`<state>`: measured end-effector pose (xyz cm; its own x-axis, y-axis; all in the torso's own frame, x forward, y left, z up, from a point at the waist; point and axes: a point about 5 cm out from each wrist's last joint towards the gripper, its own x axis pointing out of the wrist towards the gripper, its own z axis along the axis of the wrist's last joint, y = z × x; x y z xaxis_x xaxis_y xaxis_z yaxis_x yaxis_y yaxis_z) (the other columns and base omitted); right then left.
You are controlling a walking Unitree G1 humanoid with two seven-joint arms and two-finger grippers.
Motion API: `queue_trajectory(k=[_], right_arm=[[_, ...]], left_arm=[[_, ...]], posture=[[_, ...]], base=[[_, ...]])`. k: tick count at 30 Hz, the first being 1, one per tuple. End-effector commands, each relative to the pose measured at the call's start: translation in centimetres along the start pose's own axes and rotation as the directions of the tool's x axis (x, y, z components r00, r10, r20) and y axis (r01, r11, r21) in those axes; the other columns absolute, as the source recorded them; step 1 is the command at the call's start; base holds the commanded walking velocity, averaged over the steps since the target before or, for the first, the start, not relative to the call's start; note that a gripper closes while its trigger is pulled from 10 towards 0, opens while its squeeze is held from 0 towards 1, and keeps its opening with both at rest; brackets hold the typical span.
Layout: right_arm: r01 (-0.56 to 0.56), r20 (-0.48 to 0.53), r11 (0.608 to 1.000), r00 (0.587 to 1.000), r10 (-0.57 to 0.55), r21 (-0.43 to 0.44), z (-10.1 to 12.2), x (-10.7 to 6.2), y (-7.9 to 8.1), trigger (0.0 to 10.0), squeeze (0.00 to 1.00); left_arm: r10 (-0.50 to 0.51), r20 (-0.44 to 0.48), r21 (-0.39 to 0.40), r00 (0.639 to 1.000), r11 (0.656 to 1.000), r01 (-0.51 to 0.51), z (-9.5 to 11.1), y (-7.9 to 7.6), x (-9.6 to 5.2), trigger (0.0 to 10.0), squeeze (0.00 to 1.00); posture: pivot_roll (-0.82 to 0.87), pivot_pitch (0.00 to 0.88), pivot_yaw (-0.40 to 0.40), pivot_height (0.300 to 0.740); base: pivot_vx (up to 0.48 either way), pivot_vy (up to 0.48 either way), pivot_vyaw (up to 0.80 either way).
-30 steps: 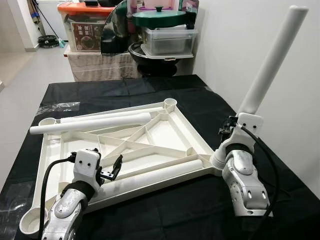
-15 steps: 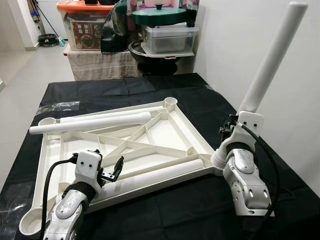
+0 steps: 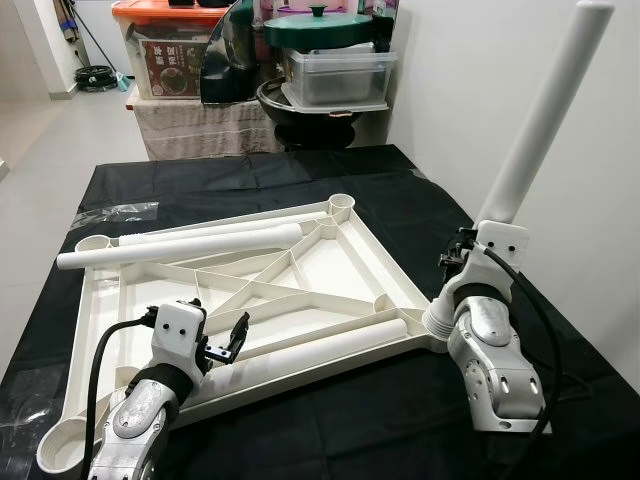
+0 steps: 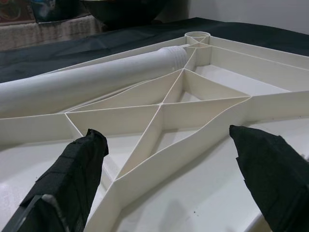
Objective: Building children table
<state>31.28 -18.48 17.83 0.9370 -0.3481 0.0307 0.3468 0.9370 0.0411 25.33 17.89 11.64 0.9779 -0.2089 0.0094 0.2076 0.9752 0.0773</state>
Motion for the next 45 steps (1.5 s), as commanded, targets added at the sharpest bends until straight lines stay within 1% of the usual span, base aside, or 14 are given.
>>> queue_trajectory(k=[1,8,24,25,26,28,29,30,35,36,41,43,45], right_arm=[[0.055,-0.052,0.999,0.997,-0.055,-0.001,-1.2,0.0,-1.3,10.0,0.0],[0.059,-0.06,0.998,0.996,-0.059,-0.004,-1.4,-0.4,-1.4,10.0,0.0],[0.052,-0.05,0.999,0.997,-0.051,0.001,-1.0,-0.3,-1.3,10.0,0.0],[0.053,-0.047,0.999,0.998,-0.053,0.003,-0.9,-0.3,-1.3,10.0,0.19],[0.054,-0.043,0.999,0.998,-0.054,0.005,-0.8,-0.3,-1.3,10.0,0.24],[0.054,-0.027,0.998,0.998,-0.054,0.011,-0.5,-0.2,-1.3,10.0,0.26],[0.053,-0.02,0.999,0.998,-0.053,0.01,-0.4,-0.2,-1.3,10.0,0.32],[0.053,-0.01,0.999,0.999,-0.052,0.011,-0.3,-0.2,-1.3,10.0,0.43],[0.053,-0.005,0.999,0.999,-0.053,0.011,-0.2,-0.2,-1.3,10.0,0.43],[0.052,0.018,0.998,0.998,-0.052,0.023,0.2,-0.3,-1.4,10.0,1.0],[0.035,0.066,0.998,0.997,-0.038,0.053,1.2,-0.3,-1.4,10.0,1.0],[0.011,0.105,0.997,0.994,-0.019,0.079,2.0,-0.3,-1.5,10.0,1.0],[-0.006,0.117,0.996,0.993,-0.004,0.089,2.2,-0.3,-1.6,10.0,1.0]], left_arm=[[-0.002,-0.023,0.013,1.0,1.0,0.003,-0.6,0.0,-0.1,10.0,0.0],[-0.003,-0.024,0.015,1.0,1.0,0.003,-0.6,0.1,-0.1,10.0,0.0],[-0.003,-0.026,0.012,1.0,1.0,0.003,-0.7,0.0,-0.1,10.0,0.0],[-0.003,-0.026,0.012,1.0,1.0,0.004,-0.8,0.0,-0.1,10.0,0.0],[-0.004,-0.027,0.012,1.0,1.0,0.005,-0.8,-0.1,-0.2,10.0,0.0],[-0.005,-0.028,0.012,1.0,1.0,0.006,-0.8,-0.1,-0.2,10.0,0.0],[-0.005,-0.028,0.012,1.0,1.0,0.006,-0.8,-0.1,-0.2,10.0,0.0],[-0.005,-0.028,0.012,1.0,1.0,0.005,-0.8,0.0,-0.2,10.0,0.0],[-0.005,-0.028,0.012,1.0,1.0,0.005,-0.8,0.0,-0.1,10.0,0.0],[-0.005,-0.027,0.012,1.0,1.0,0.005,-0.8,0.0,-0.1,10.0,0.0],[-0.007,-0.027,0.014,1.0,1.0,0.007,-0.8,0.0,-0.1,10.0,0.0],[-0.008,-0.027,0.014,1.0,1.0,0.009,-0.8,0.0,-0.1,10.0,0.0],[-0.009,-0.027,0.014,1.0,1.0,0.009,-0.8,0.0,-0.1,10.0,0.0]], posture=[[0.01,0.0,-0.061,0.74],[0.01,0.0,-0.059,0.74],[0.01,0.0,-0.06,0.74],[0.01,0.0,-0.058,0.74],[0.01,0.0,-0.058,0.74],[0.01,0.0,-0.058,0.74],[0.01,0.0,-0.058,0.74],[0.01,0.0,-0.058,0.74],[0.01,0.0,-0.058,0.74],[0.01,0.0,-0.058,0.74],[0.01,0.0,-0.054,0.74],[0.01,0.0,-0.053,0.74],[0.0,0.0,-0.053,0.74]], base=[[0.0,0.0,0.0],[0.0,0.0,0.0],[0.0,0.0,0.0],[0.0,0.0,0.0],[0.0,0.0,0.0],[0.0,0.0,0.0],[0.0,0.0,0.0],[0.0,0.0,0.0],[0.0,0.0,0.0],[0.0,0.0,0.0],[0.0,0.0,0.0],[0.0,0.0,0.0],[0.0,0.0,0.0]])
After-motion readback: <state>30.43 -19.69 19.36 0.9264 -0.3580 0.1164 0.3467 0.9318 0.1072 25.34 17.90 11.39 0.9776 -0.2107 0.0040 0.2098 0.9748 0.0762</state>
